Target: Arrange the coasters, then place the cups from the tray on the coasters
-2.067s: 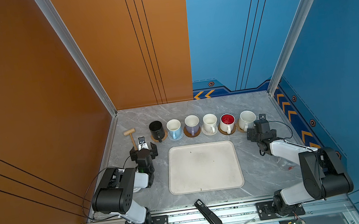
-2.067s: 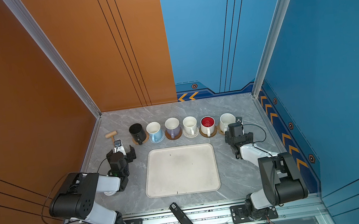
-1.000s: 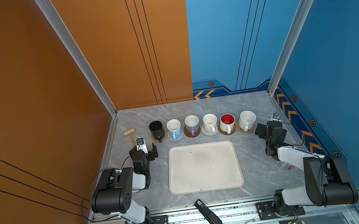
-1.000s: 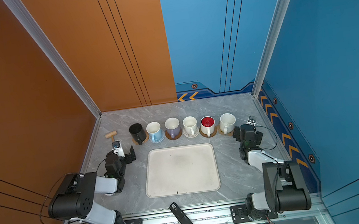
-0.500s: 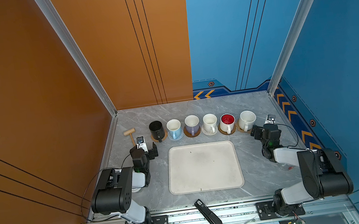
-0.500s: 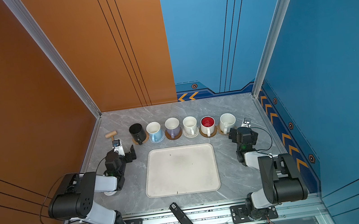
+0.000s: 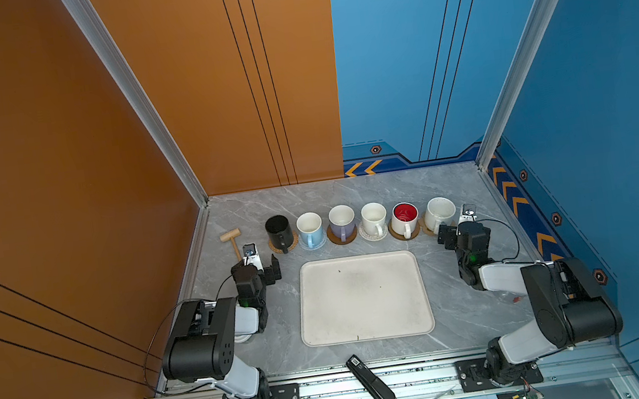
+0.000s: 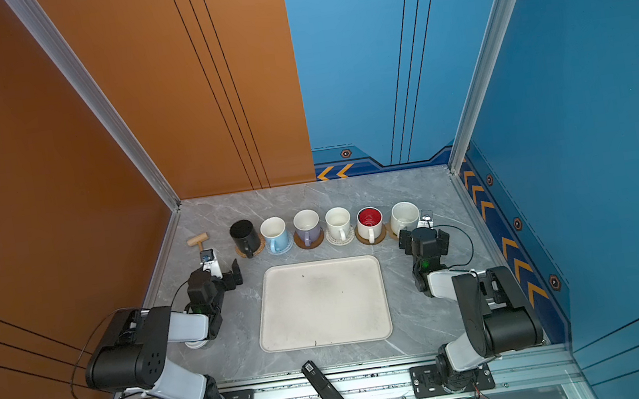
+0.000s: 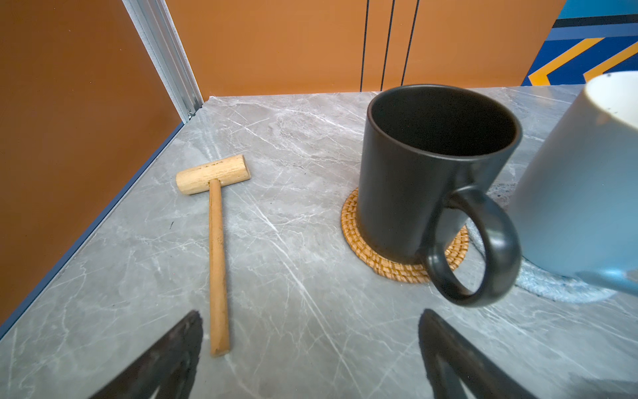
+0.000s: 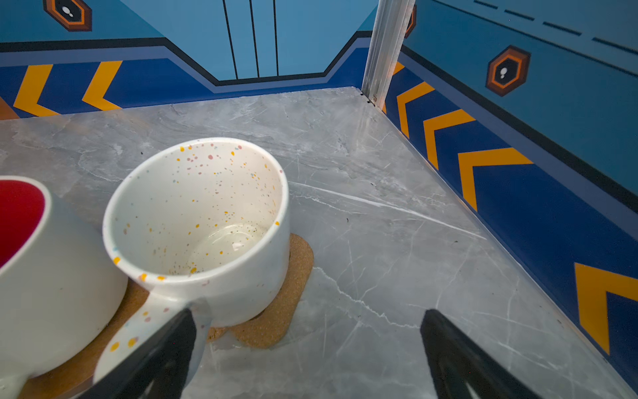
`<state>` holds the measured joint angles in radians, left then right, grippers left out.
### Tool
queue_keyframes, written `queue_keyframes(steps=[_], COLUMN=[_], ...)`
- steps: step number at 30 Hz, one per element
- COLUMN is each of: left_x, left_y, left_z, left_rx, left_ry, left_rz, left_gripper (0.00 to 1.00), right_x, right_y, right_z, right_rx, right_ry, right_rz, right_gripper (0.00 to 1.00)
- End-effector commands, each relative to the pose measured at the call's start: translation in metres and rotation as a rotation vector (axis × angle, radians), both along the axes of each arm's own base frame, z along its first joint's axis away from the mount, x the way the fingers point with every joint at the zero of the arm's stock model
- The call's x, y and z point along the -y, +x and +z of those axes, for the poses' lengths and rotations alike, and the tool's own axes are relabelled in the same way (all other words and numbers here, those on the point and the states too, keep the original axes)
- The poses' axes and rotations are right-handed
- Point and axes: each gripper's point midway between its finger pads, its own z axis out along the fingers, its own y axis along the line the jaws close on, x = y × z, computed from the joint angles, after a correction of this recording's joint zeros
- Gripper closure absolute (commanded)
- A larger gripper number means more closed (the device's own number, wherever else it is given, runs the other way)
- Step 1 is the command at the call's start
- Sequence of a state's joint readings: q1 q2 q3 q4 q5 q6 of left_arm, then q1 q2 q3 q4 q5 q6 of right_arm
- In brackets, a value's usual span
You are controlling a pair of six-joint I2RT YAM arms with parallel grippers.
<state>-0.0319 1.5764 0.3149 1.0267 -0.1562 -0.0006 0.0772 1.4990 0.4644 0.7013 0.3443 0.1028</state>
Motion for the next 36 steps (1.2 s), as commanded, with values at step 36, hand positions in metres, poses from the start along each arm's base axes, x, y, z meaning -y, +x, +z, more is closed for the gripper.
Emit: queue_keyframes(steps=[36], left_x=[-0.014], left_y=[0.006], left_z=[0.007], left_rx=[0.003], left_ry=[-0.002], left_rz=[0.077], left_gripper=[0.02], right_x=[-0.015], right_y=[-0.003], right_z=[-0.011], right_rx=[0.059], right_ry=[0.052], right_rz=[0.161], right_gripper=[0.00])
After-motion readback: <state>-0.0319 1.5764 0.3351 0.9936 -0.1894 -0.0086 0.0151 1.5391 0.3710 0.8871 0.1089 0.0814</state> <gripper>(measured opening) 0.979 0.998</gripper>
